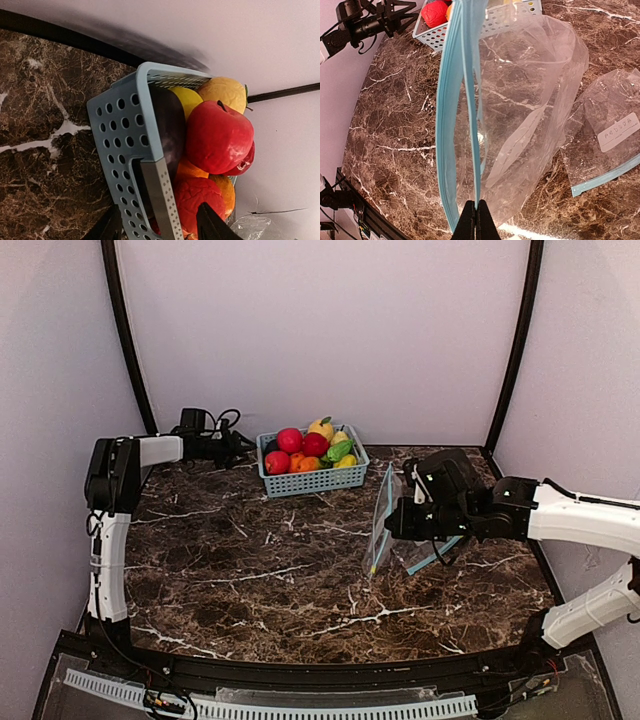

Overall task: Place the food in the zip-top bag and seal the zipper
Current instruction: Adjust the bin at the corner of the board.

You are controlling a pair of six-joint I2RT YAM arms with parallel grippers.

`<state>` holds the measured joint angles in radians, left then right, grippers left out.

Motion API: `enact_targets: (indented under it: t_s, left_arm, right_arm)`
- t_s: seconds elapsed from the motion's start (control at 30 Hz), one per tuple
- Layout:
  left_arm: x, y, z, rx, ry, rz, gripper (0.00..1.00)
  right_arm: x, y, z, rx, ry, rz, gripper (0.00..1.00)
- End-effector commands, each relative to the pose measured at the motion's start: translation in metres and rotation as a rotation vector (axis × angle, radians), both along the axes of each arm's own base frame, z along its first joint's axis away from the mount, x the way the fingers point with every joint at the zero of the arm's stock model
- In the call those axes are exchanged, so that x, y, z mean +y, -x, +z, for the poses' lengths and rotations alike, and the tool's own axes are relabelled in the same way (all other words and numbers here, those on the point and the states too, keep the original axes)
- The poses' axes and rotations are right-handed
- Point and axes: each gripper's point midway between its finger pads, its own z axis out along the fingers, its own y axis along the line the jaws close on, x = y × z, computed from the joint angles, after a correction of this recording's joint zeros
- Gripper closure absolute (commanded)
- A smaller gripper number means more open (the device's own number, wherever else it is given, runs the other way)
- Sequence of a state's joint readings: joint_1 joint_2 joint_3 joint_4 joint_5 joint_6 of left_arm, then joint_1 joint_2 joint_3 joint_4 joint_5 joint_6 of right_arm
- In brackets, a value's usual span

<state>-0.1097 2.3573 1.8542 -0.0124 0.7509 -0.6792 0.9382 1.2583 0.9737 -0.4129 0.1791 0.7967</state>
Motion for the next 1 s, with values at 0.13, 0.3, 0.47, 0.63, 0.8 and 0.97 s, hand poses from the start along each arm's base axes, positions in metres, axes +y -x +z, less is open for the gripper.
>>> enact_targets:
  t_s: [0.13,0.3,0.47,0.63,0.8,0.97]
  left_arm:
    - [-0.029,0.003,-0.014,0.035,-0.006,-0.066,0.52]
    - [-0.032,-0.001,-0.007,0.028,0.010,-0.069,0.59]
    - [-0.033,-0.002,-0.010,0.051,0.028,-0.071,0.70]
    - [-0.032,-0.004,-0.012,0.074,0.032,-0.054,0.83]
    - [-0.032,-0.003,-0.013,0.080,0.038,-0.057,0.98]
    - [-0.027,0.002,-0.011,0.067,0.022,-0.057,0.99]
  right_arm:
    - [0.005,0.001,0.007,-0.015,-0.016,0.007,1.00]
    - [0.002,0.002,0.005,-0.014,-0.014,0.000,1.00]
    - [0.002,0.003,0.003,-0.007,-0.010,-0.001,1.00]
    - [0.002,0.003,0.004,-0.008,-0.014,0.000,1.00]
    - [0.001,0.003,0.004,-0.010,-0.015,-0.003,1.00]
    - [0.001,0.003,0.005,-0.012,-0.014,-0.005,1.00]
